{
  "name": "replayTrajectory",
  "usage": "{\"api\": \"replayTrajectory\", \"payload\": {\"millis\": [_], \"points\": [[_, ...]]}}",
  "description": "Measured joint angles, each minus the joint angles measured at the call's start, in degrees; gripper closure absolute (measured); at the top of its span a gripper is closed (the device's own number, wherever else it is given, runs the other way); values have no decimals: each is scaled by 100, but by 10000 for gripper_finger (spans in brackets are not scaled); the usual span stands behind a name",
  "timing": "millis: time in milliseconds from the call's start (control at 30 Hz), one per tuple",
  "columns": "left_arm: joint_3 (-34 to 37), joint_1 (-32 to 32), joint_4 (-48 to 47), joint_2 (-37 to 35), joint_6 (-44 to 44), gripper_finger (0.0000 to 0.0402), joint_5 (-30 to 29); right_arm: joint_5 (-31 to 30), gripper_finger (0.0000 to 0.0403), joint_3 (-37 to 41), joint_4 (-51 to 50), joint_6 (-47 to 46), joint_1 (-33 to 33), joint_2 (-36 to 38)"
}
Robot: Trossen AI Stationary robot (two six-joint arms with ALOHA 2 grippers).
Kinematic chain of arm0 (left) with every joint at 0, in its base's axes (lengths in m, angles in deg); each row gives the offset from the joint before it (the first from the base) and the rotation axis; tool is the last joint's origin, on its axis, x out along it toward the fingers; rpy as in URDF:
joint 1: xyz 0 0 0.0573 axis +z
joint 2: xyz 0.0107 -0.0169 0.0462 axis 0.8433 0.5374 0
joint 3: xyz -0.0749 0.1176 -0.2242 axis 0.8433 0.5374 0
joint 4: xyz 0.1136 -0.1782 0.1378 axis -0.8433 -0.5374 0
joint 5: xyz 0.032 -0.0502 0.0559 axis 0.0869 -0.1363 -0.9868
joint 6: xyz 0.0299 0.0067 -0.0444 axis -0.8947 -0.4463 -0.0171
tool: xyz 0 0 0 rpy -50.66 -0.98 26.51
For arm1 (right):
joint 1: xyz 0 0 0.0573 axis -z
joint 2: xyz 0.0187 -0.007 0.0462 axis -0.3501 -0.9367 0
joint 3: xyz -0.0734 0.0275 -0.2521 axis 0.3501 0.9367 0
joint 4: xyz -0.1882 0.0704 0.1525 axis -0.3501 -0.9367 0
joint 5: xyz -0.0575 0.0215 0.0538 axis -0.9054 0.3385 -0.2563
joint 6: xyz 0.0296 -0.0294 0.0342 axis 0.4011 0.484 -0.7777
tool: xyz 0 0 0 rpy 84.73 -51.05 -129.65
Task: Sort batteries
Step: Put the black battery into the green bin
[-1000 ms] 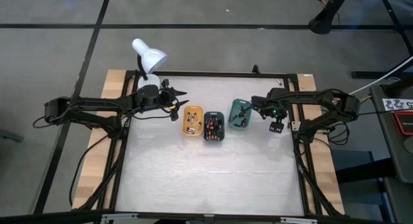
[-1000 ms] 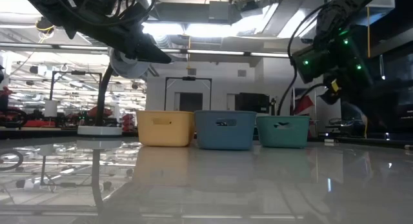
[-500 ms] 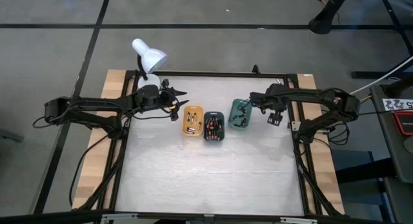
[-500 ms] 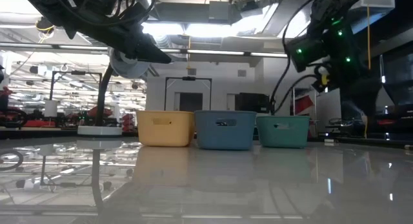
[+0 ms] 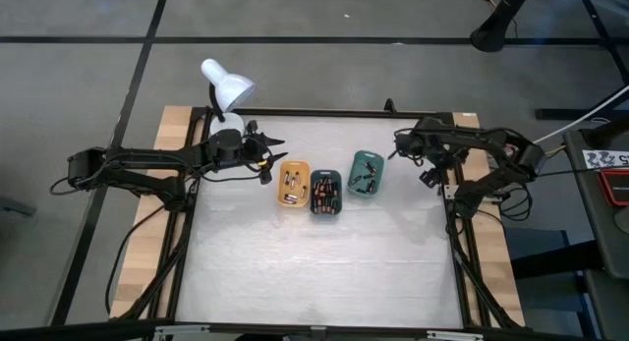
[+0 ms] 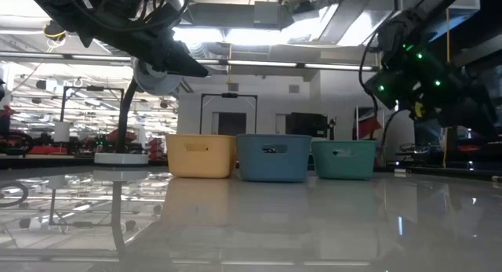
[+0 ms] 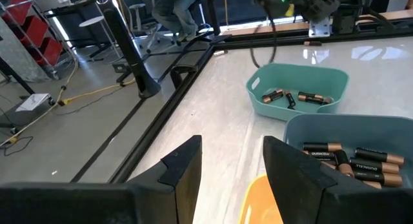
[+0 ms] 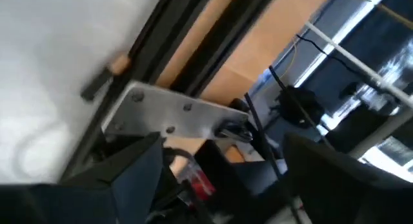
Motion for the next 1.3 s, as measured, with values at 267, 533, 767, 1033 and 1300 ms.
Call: {"api": "replayTrajectory", "payload": {"millis": [267, 533, 767, 1033, 1300], "points": [[0, -47, 4, 0, -81, 245, 0, 304, 87, 140, -14, 1235, -413, -430], [0, -48, 2, 0, -119, 245, 0, 1369, 87, 140, 864, 1839, -1321, -529], [-2, -70, -7, 0, -118, 245, 0, 1269, 87, 265, 1510, 3107, -1516, -669], [-1, -168, -4, 0, -166, 245, 4, 715, 87, 361, 1525, 3554, -1398, -1467], [-1, -166, -2, 0, -168, 245, 2, 719, 87, 820, 1843, 3767, -1402, -1947]]}}
